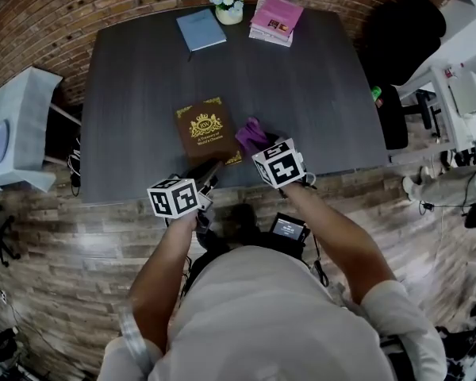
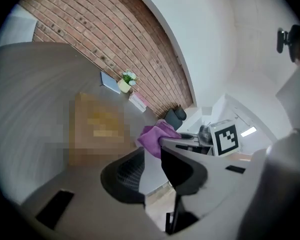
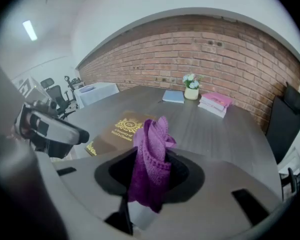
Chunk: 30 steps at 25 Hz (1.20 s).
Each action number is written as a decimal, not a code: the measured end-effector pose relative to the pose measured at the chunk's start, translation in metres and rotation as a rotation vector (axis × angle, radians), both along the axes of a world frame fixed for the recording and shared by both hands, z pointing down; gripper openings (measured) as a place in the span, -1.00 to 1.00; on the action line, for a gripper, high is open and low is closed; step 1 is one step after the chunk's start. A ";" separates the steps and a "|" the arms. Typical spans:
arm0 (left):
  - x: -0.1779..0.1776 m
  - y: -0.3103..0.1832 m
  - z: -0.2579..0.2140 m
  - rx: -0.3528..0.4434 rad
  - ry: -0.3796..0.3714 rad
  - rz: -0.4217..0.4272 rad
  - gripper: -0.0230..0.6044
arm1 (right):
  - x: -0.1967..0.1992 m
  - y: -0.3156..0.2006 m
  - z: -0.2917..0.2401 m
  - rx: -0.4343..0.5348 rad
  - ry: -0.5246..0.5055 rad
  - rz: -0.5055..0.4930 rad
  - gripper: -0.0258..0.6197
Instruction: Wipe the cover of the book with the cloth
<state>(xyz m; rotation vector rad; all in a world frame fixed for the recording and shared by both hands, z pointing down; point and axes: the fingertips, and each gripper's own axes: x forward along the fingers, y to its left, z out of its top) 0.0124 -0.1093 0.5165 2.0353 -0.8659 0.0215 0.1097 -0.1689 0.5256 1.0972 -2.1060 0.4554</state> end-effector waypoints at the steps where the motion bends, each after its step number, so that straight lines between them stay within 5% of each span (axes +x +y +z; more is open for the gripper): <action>1: 0.002 -0.003 -0.005 0.002 0.025 -0.004 -0.56 | -0.007 0.001 -0.005 0.029 0.010 -0.031 -0.50; 6: 0.004 -0.015 -0.023 0.007 0.127 -0.023 -0.38 | -0.048 0.012 -0.016 0.127 0.072 -0.202 -0.50; 19: -0.031 -0.009 0.010 -0.127 0.234 -0.127 -0.09 | -0.121 0.051 0.020 0.204 0.273 -0.535 -0.45; 30: -0.053 0.000 0.037 -0.210 0.259 -0.140 -0.09 | -0.159 0.083 0.016 0.082 0.034 -0.644 -0.12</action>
